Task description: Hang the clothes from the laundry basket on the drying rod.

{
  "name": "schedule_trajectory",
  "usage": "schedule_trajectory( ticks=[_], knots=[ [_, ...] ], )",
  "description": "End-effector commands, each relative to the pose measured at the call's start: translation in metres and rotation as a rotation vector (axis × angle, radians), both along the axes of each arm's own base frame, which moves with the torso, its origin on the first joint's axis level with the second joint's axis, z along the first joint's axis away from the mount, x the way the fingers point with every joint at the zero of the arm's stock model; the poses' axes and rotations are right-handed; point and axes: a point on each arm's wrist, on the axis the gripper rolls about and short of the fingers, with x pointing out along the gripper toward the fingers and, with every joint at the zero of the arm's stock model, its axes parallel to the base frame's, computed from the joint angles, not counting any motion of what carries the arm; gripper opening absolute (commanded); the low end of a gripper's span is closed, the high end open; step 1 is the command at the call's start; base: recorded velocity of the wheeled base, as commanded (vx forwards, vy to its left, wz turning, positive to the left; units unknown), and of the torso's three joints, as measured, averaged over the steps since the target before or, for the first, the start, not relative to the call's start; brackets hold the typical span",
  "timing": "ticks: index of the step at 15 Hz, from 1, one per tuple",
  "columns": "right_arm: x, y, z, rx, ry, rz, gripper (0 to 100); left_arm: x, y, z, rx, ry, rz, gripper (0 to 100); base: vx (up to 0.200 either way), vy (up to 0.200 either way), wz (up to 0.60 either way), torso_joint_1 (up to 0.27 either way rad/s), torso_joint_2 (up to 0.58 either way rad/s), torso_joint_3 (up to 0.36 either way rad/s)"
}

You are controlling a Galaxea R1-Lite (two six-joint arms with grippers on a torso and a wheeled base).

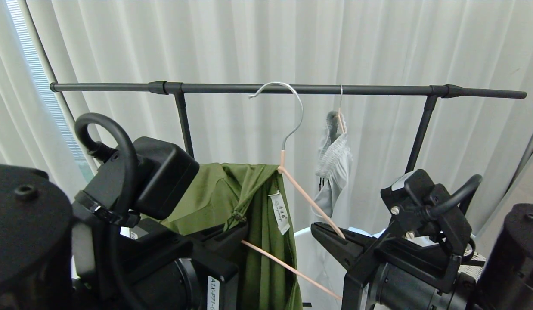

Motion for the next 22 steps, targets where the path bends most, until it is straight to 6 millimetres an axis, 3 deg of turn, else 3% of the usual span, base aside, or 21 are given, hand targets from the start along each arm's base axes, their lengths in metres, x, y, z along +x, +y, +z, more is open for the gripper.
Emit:
schedule_trajectory(
  ticks=[1,2,3,9,14,18,22],
  knots=[
    [-0.001,-0.003,0.002,0.006,-0.014,0.002,0,0.000,0.000,-0.001,0.004,0.001,0.000,0,0.000,0.000,0.00,0.000,0.00,0.000],
    [-0.001,-0.003,0.003,0.010,-0.023,0.002,0,0.000,-0.001,-0.001,0.006,0.001,0.000,0,0.000,0.000,0.00,0.000,0.00,0.000],
    [-0.001,-0.003,0.004,0.011,-0.028,0.003,0,0.000,-0.001,-0.001,0.008,0.002,0.000,100,0.000,0.000,0.00,0.000,0.00,0.000],
    [0.000,-0.005,0.008,-0.003,-0.123,0.000,0,-0.007,0.007,-0.008,0.024,-0.001,-0.004,100,0.000,0.000,0.00,0.000,0.00,0.000],
    [0.006,-0.026,0.000,-0.040,-0.135,-0.044,0,-0.031,0.037,0.003,0.000,-0.086,-0.047,100,0.000,0.000,0.00,0.000,0.00,0.000],
    [-0.015,-0.062,-0.020,-0.108,-0.145,0.094,0,-0.030,0.079,-0.005,0.118,-0.174,-0.204,100,0.000,0.000,0.00,0.000,0.00,0.000],
    [-0.041,-0.074,-0.038,-0.178,-0.172,0.256,0,-0.023,0.078,-0.018,0.174,-0.152,-0.448,100,0.000,0.000,0.00,0.000,0.00,0.000]
  ],
)
